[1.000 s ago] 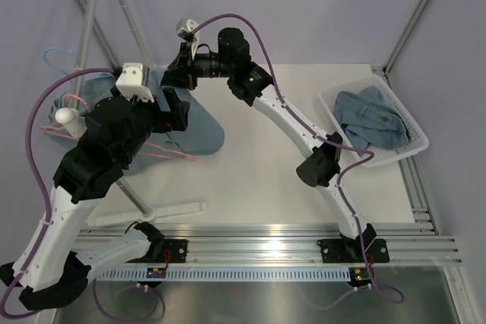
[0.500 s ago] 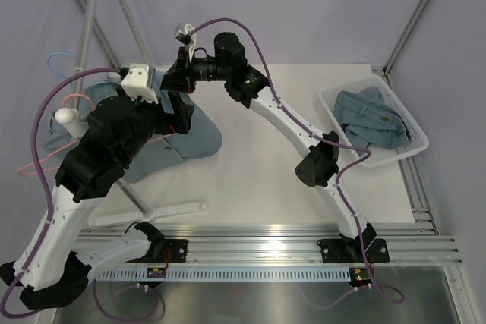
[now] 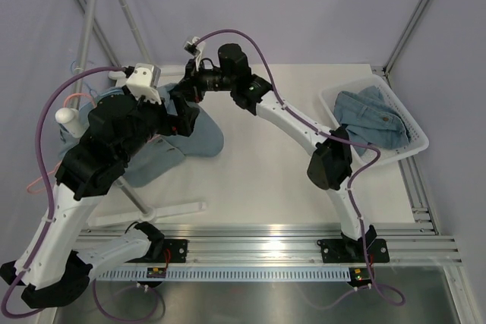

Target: Remove the skirt from the hanger

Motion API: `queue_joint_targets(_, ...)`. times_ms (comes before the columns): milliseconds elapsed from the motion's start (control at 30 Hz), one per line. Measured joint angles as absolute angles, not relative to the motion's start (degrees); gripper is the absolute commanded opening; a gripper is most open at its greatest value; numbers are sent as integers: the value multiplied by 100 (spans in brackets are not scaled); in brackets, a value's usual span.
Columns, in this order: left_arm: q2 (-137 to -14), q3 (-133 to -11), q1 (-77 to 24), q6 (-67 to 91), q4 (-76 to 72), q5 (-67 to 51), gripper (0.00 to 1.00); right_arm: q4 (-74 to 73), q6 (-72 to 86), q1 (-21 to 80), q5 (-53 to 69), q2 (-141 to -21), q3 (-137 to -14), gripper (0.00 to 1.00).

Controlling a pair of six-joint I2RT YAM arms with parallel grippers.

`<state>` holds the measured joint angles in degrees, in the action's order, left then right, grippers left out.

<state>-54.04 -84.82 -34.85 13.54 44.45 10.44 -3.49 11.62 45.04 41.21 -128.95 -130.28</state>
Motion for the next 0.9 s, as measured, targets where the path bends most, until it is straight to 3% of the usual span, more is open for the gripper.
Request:
queue_joint_targets(400, -5754, -8665, -3577, 1643, 4005, -327, 97, 325, 1712, 3730, 2884, -10355, -9091, 0)
queue_joint_targets(900, -5937, -8962, -3581, 1968, 3439, -1164, 98, -937, 1505, 3529, 1566, -7990, -7175, 0)
